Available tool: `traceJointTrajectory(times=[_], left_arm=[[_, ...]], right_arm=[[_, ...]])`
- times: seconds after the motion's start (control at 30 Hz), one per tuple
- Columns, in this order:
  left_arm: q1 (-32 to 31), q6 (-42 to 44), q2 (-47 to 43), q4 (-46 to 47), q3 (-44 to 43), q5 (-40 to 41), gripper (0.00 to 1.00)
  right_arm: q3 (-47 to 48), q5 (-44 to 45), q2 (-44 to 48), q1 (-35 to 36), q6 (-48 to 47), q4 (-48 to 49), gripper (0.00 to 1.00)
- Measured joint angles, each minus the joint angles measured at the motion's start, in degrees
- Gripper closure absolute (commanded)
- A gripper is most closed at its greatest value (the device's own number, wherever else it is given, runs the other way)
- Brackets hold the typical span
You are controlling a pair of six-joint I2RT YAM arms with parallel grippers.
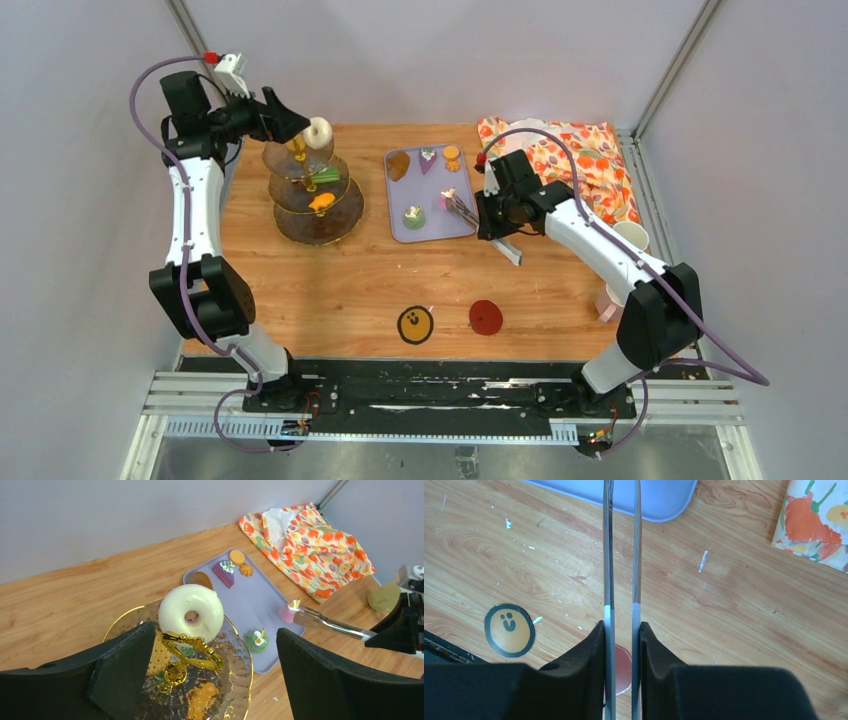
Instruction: Serve the afternoon tea
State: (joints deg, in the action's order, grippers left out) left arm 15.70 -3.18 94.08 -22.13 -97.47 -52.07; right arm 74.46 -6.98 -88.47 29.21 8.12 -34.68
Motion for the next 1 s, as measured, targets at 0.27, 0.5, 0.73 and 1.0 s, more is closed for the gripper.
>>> traceJointTrajectory(times=[0.27, 0.5, 0.73, 1.0], left_arm=[[0.35, -0.42, 1.62, 1.49, -0.68, -3.26, 0.1], [0.35, 0.04, 1.88, 0.96, -0.39, -4.98, 0.15], [0.35, 0.98, -1.29, 0.31, 4.68, -4.13, 0.16], [0.37, 0.92, -6.82, -0.31, 10.08, -2.1, 0.16]], right_arm=[[0.87, 0.15, -1.79, 0.02, 0.07, -0.37, 0.99], [0.98, 0.17, -1.88, 0.02, 0.07, -0.37, 0.99], [1.14, 0.17, -1.88, 0.02, 0.07, -0.39, 0.99], [1.14, 0.15, -1.88, 0.04, 0.07, -0.37, 0.99]])
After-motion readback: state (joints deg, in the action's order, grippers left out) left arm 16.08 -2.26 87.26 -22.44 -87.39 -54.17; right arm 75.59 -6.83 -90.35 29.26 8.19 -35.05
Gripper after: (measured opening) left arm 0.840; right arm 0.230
